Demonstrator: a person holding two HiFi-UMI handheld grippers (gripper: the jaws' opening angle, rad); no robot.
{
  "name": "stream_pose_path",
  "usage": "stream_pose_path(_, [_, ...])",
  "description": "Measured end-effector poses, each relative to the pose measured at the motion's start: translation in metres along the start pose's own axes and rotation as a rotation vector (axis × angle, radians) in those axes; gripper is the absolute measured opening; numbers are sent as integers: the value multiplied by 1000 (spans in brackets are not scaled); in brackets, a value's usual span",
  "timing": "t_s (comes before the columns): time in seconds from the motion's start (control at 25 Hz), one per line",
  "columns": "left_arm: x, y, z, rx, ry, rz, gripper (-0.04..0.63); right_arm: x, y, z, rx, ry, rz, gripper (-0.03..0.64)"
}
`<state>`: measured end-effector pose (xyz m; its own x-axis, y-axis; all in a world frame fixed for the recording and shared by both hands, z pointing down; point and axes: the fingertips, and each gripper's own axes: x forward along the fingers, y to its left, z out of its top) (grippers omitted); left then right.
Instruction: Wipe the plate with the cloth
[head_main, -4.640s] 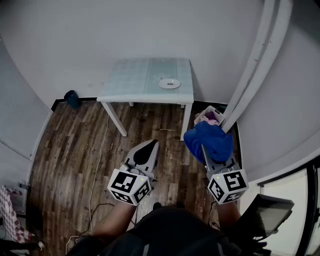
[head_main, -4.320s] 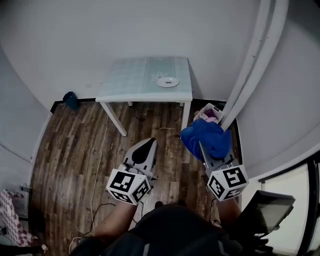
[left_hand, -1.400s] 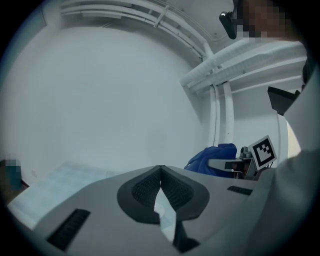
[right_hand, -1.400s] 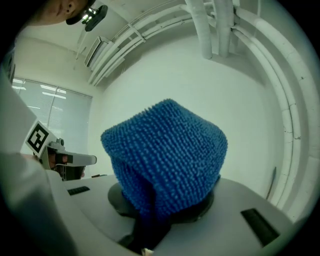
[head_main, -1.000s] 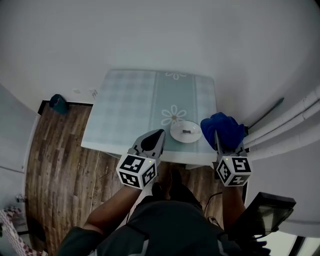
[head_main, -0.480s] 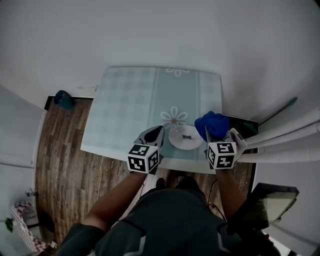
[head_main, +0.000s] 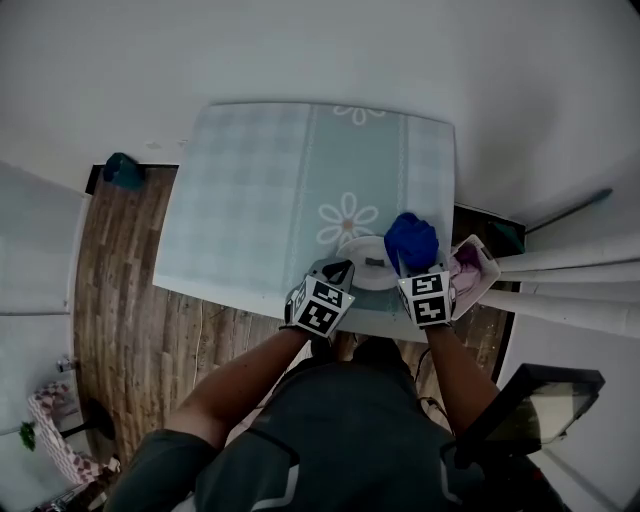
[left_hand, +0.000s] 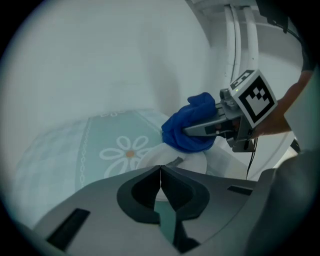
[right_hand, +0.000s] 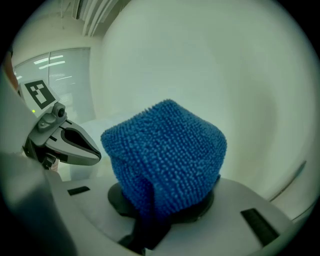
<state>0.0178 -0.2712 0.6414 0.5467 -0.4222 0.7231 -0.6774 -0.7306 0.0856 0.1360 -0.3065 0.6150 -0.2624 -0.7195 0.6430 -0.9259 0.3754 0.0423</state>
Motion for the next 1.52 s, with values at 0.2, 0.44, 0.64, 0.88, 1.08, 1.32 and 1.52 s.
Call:
stream_pose_path(0.2, [24,-3,-17,49,118,8,9,14,4,-11,-49,43,30,86])
stream_pose_path(0.44, [32,-7,-25,81,181,-16,9,17,7,-18,-26,62,51,86])
stream_pose_path(0.64, [33,-7,-26,90,223,-11,9,12,9,-26,-44,85,68,85])
stream_pose_path(0.88, [34,-8,-25,72,221,-28,9,-12,24,-43,-99,128,88,85])
stream_pose_path(1.08, [36,-8,-25,84,224,-17,9,-32,36,-61,-146,191,154,86])
stream_pose_path(1.32, [35,-9,-25,73,230,-19,9,-54,56,-66,-152,275,262,86])
stream_pose_path(1.52, [34,-7,-25,27,223,-20,9,-24,43,-8,-50,124,154,86])
